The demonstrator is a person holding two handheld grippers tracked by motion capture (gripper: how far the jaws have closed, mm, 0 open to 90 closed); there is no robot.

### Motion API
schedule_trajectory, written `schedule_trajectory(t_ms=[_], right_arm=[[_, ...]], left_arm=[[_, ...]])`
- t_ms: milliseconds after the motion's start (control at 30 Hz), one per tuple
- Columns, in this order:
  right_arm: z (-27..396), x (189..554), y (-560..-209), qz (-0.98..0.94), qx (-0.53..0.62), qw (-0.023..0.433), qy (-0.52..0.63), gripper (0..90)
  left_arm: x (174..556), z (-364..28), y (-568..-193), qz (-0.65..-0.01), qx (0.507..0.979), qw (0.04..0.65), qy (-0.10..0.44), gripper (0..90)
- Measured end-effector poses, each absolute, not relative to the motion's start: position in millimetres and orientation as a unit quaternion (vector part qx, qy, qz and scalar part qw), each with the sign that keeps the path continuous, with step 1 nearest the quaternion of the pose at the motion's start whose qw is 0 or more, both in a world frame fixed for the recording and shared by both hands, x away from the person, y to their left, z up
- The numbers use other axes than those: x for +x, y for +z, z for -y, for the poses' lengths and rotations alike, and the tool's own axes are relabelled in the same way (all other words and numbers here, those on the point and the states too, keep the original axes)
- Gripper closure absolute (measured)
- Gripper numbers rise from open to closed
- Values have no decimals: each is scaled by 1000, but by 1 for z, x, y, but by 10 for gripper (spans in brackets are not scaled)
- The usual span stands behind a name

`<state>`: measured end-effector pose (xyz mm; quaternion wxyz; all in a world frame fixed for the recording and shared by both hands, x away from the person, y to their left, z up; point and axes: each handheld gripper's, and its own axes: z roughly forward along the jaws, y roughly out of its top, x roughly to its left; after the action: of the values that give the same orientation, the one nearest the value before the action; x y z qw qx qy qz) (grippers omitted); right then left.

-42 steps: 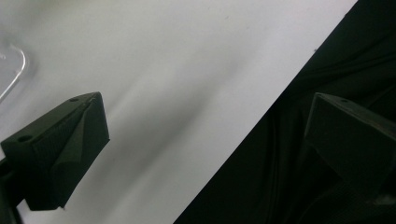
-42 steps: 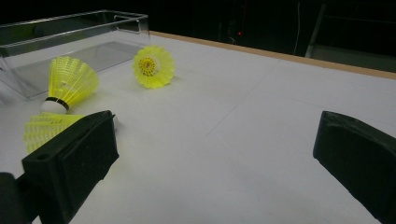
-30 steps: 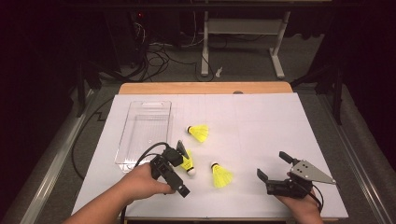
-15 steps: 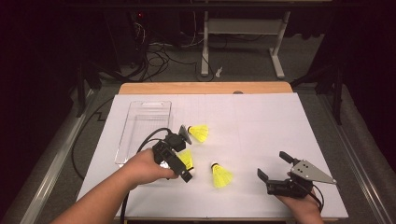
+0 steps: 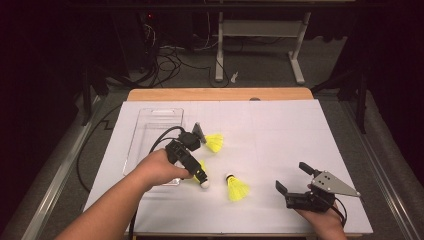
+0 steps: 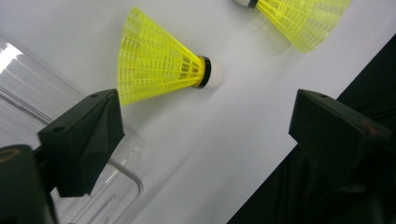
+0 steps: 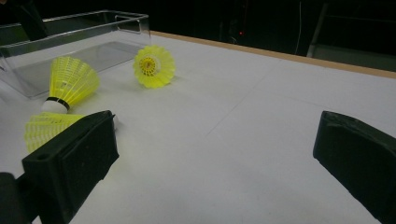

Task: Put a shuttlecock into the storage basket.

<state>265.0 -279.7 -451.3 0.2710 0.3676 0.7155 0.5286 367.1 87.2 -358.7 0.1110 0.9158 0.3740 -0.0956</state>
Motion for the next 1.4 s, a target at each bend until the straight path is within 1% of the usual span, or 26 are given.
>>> schedule_trajectory(t_ms=[100, 200, 367, 500, 700, 900, 1067, 1233, 1400], right_arm=[[279, 265, -451, -716, 367, 271, 528, 6], [279, 265, -451, -716, 367, 271, 529, 6], [280, 266, -451, -716, 367, 270, 528, 6], [279, 265, -452, -717, 368, 268, 528, 6], [279, 266, -452, -717, 367, 268, 528, 6], [280, 266, -452, -716, 369, 267, 529, 7], [280, 266, -452, -717, 369, 266, 529, 7], [280, 266, -452, -716, 369, 266, 529, 8], [280, 266, -452, -717, 369, 265, 529, 8]], left_arm=[[370, -87, -360, -375, 916, 112, -93, 186], [373, -85, -360, -371, 917, 115, -88, 263], [377, -82, -364, -375, 915, 118, -86, 320], [380, -79, -364, -373, 918, 110, -77, 325], [386, -78, -360, -372, 919, 110, -71, 370], [392, -78, -368, -372, 920, 102, -70, 372], [397, -78, -375, -375, 919, 95, -72, 403], [399, -78, -383, -378, 917, 95, -86, 432], [399, -81, -389, -381, 914, 97, -98, 437]])
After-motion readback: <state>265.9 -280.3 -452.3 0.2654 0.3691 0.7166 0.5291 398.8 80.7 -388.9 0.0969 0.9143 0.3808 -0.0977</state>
